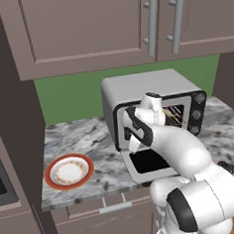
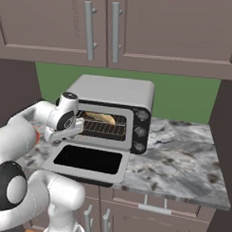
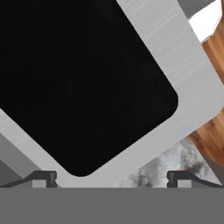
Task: Pull the toaster oven rack outwards. Pick up the baguette from the plate and place it on the toaster oven rack. Close the toaster oven door fully and set the temperature to the lowest setting.
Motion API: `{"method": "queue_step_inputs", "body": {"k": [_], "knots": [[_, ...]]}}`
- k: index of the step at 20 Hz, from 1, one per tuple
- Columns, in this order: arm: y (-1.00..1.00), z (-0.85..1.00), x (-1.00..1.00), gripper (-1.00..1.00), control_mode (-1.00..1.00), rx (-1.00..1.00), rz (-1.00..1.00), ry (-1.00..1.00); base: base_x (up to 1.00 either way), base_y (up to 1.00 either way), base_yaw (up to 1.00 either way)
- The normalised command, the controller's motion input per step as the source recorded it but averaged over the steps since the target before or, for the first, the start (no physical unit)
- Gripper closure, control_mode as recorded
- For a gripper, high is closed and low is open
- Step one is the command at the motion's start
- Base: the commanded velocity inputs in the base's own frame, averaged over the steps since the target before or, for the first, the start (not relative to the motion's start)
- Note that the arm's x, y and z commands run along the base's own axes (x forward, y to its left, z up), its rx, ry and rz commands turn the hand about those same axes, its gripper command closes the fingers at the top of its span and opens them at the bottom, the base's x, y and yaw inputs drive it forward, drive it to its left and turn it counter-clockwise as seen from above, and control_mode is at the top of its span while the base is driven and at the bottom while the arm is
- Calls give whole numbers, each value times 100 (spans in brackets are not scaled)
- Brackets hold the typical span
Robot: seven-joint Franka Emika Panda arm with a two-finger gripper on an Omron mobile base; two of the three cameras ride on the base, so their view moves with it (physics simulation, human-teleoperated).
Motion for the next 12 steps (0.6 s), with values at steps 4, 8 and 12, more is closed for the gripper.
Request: {"method": "queue_step_inputs", "body": {"k": [4, 8, 12], "knots": [[2, 1, 14, -100, -100, 0, 0, 0, 0, 0, 0], [7, 38, -61, -100, -100, 0, 0, 0, 0, 0, 0], [22, 64, -92, -100, -100, -1, 0, 7, 0, 0, 0]]}}
